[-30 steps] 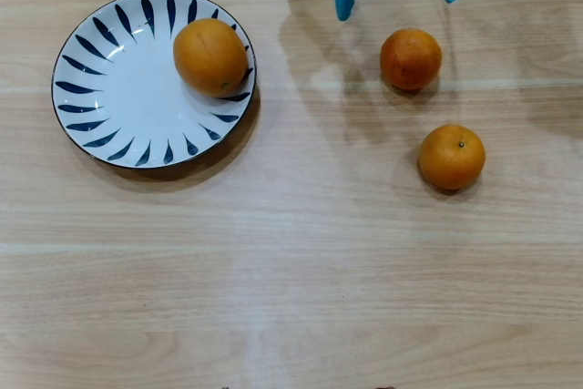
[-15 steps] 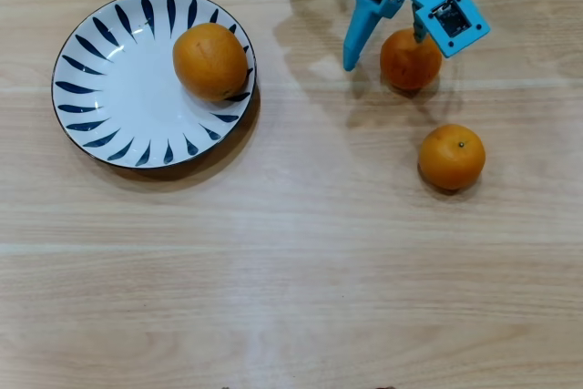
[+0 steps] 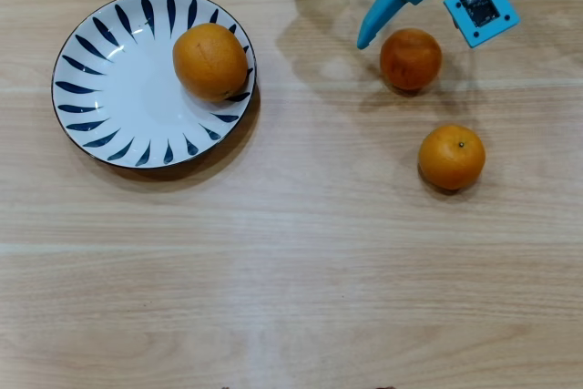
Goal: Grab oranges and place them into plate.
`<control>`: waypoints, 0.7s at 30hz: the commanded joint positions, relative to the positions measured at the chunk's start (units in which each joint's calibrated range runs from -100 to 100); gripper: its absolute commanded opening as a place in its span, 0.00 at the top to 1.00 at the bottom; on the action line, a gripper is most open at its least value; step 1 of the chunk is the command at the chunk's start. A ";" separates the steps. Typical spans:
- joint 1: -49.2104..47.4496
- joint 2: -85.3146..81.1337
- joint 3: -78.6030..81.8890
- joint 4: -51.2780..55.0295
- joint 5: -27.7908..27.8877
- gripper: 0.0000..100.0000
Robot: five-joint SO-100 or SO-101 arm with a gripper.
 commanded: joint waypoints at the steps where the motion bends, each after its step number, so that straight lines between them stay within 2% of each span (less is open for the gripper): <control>1: -0.24 4.72 -3.80 -0.67 -0.50 0.45; 16: -0.24 15.54 -5.16 -6.34 -0.50 0.45; 21: -0.24 17.48 -5.25 -7.55 -0.50 0.51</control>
